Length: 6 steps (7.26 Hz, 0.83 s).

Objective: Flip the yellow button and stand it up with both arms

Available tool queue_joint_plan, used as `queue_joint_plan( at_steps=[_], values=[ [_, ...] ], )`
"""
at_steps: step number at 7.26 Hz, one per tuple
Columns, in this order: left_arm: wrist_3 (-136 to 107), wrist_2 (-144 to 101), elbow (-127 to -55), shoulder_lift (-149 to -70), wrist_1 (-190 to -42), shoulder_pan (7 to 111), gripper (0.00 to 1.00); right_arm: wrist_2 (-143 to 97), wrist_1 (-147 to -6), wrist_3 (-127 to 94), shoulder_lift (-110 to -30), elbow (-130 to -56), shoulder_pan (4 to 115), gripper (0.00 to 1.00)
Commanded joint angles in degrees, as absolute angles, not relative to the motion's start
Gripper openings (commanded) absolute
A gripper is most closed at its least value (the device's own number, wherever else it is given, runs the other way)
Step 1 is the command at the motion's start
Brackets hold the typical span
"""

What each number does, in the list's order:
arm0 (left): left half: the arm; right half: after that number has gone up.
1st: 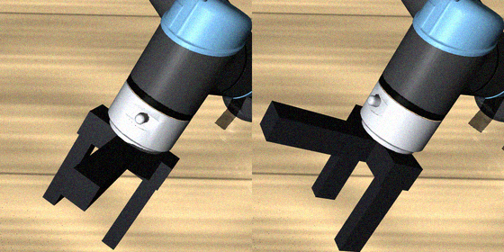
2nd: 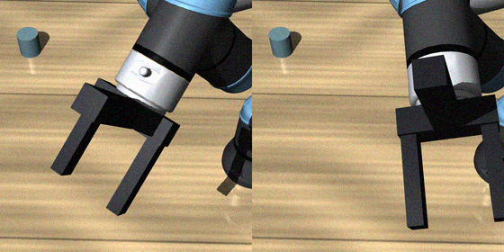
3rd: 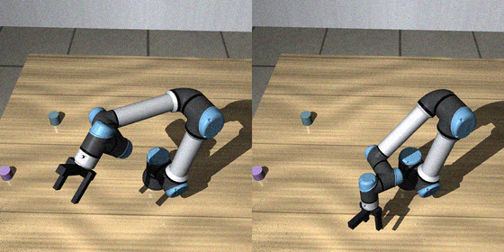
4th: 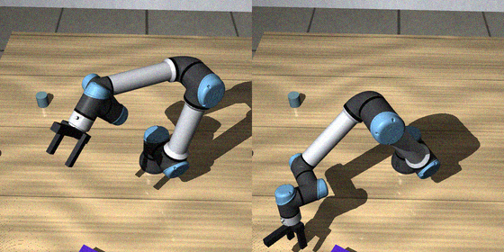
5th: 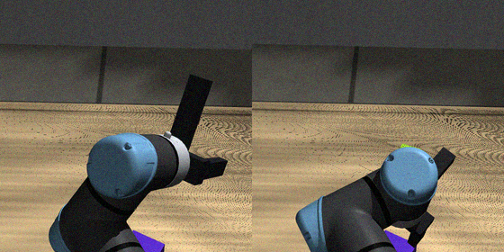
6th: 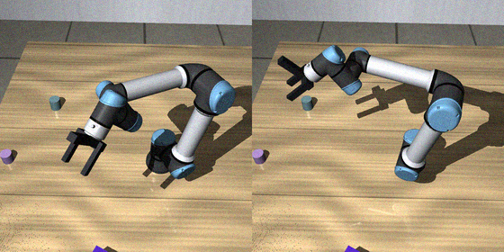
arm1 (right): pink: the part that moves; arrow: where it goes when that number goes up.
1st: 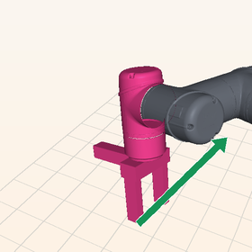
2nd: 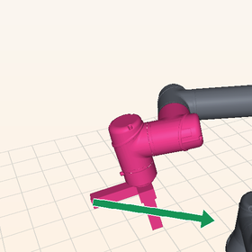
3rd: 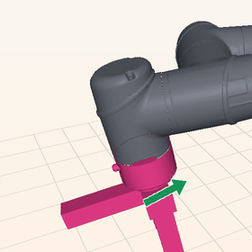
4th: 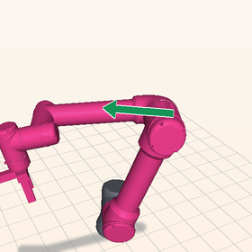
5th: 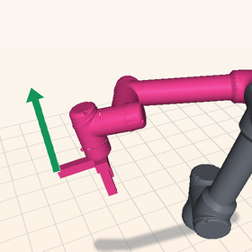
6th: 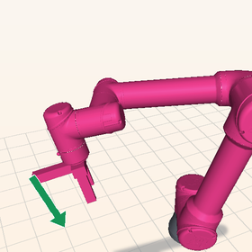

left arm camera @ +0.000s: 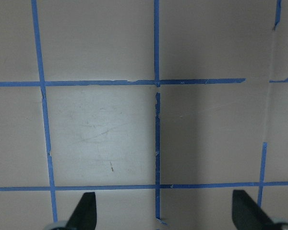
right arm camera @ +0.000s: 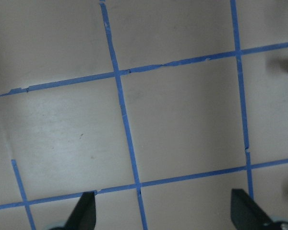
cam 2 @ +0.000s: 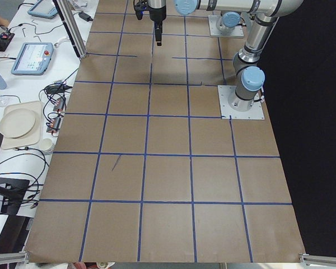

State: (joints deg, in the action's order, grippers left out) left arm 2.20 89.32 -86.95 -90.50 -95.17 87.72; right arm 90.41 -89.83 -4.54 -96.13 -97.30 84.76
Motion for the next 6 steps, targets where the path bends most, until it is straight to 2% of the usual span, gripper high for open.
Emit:
queue_joint_plan(
  at_steps=[1, 6],
  values=[
    [2.20, 89.38, -86.92, -90.00, -95.45, 87.71, 1.00, 91.23, -89.03, -15.50, -96.85, -97.73, 93.04, 1.00],
    [2.11, 89.38, -86.92, -90.17, -95.27, 87.80, 1.00, 87.98, -88.95, -13.10, -97.56, -96.94, 89.40, 1.00]
  ],
)
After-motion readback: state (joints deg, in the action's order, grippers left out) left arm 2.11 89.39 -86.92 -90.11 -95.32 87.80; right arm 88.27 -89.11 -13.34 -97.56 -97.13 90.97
